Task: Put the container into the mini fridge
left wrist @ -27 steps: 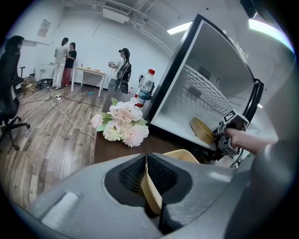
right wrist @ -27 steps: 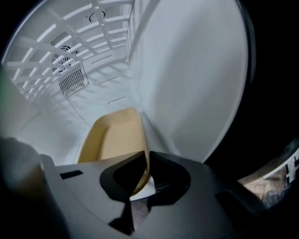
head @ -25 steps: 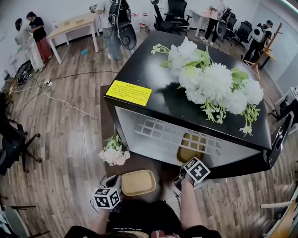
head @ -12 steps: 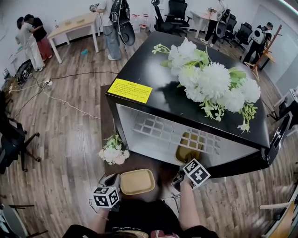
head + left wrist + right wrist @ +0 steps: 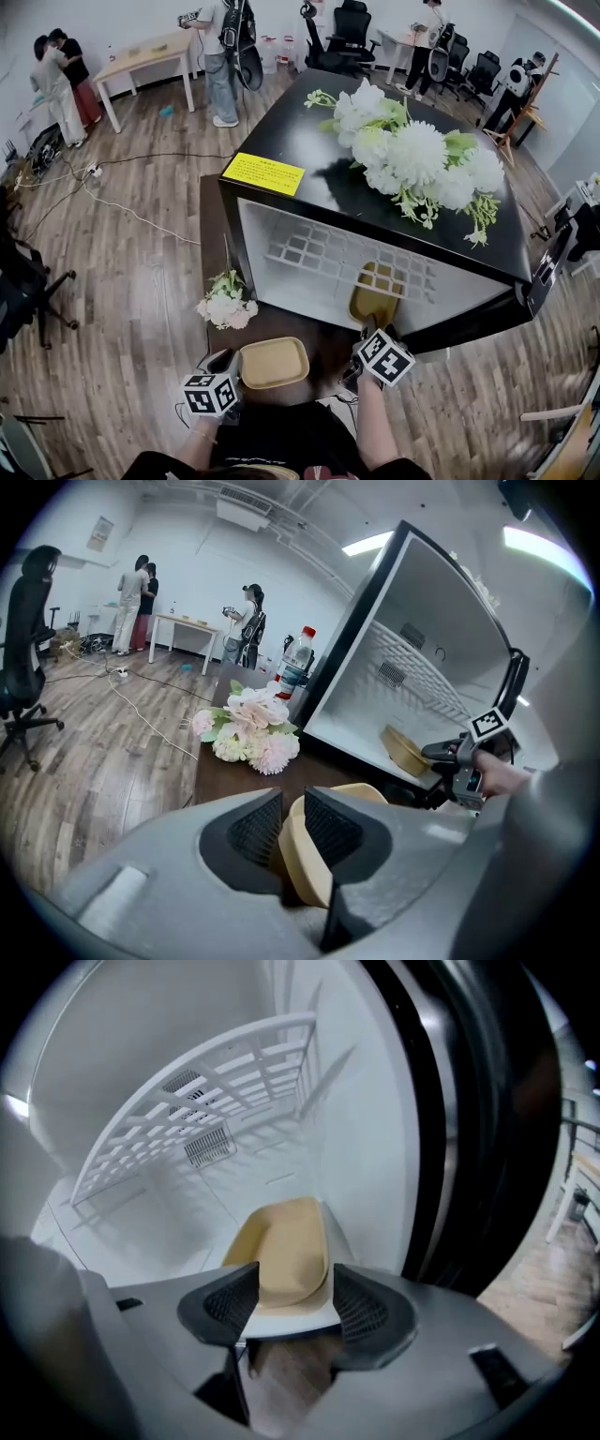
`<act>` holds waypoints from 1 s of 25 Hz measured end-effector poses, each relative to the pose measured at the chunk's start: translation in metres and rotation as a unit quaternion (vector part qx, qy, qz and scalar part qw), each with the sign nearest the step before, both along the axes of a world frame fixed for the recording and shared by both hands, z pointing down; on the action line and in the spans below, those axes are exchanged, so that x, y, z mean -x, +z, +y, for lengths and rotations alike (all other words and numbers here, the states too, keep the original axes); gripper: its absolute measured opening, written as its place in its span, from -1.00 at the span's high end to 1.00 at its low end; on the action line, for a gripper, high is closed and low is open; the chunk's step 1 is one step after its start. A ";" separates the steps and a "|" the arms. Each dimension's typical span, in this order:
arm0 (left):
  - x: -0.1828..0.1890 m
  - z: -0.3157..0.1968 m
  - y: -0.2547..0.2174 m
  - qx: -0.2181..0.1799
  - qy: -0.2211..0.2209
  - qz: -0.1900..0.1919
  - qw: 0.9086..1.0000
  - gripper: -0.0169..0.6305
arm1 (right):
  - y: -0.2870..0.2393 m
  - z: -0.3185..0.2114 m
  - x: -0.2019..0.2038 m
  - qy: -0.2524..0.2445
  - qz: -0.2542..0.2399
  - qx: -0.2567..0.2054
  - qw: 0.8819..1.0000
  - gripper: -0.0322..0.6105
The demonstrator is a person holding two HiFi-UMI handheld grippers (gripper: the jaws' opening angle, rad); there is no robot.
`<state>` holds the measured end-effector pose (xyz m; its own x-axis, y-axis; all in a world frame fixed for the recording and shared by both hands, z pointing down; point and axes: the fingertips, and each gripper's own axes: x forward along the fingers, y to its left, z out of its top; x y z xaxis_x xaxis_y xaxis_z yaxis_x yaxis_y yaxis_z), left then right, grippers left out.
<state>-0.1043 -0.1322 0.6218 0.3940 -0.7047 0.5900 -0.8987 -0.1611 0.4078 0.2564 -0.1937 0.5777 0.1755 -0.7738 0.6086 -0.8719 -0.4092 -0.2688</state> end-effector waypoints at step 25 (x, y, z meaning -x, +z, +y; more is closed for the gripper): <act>-0.016 0.023 0.017 0.052 0.030 -0.021 0.998 0.58 | 0.061 0.121 0.039 -0.064 -0.005 0.095 0.993 0.15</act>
<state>-0.0883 -0.1093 0.6392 0.4070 -0.6152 0.6752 -0.9053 -0.1730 0.3880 0.2170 -0.0722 0.6389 0.0764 -0.6598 0.7476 -0.9174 -0.3402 -0.2064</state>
